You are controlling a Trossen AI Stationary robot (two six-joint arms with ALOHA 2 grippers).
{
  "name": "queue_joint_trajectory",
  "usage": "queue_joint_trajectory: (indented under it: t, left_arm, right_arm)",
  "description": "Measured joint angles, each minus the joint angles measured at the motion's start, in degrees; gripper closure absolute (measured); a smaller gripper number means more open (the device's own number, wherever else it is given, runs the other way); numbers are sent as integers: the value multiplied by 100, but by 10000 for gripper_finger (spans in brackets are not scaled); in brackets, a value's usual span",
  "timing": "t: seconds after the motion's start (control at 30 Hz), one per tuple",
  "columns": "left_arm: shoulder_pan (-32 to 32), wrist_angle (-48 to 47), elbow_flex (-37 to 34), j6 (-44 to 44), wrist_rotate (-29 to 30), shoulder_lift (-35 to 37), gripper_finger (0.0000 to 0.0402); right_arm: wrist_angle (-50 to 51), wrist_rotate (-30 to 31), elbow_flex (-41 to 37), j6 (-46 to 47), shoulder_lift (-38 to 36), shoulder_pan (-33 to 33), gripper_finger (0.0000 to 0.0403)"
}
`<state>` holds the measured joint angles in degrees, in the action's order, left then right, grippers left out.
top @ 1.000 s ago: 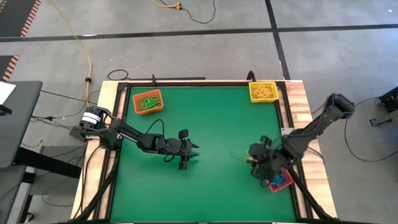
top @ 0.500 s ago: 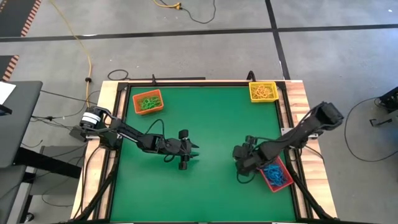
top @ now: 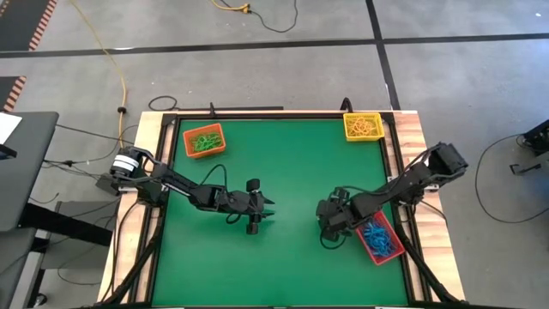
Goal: Sort rubber bands into baskets
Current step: Put the green rubber band into the orange bin
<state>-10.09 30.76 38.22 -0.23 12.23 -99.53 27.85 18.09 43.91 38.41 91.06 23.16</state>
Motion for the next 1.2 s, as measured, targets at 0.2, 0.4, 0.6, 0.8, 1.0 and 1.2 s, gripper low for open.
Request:
queue_joint_trajectory:
  t: [0.2, 0.4, 0.6, 0.8, 1.0, 1.2]
  left_arm:
    - [0, -2, 0, 0, 0, 0, 242]
    - [-1, -4, 0, 0, 4, 0, 242]
    - [-1, -2, 0, 0, 12, 0, 242]
    - [0, 63, 0, 0, 17, 0, 242]
    - [-2, 575, 2, 115, -39, 0, 242]
    - [-4, 1207, 2, 335, -749, 0, 242]
  right_arm:
    - [-41, 4, -112, 8, -5, -52, 221]
    - [-137, -12, -115, -255, -5, -81, 289]
    - [-195, -15, -118, -436, -5, -81, 388]
    - [-490, -43, -125, -604, -1, -22, 387]
    - [-1221, -81, -7, -1074, 8, 81, 392]
    - [-1858, -40, 195, -1959, 8, 57, 392]
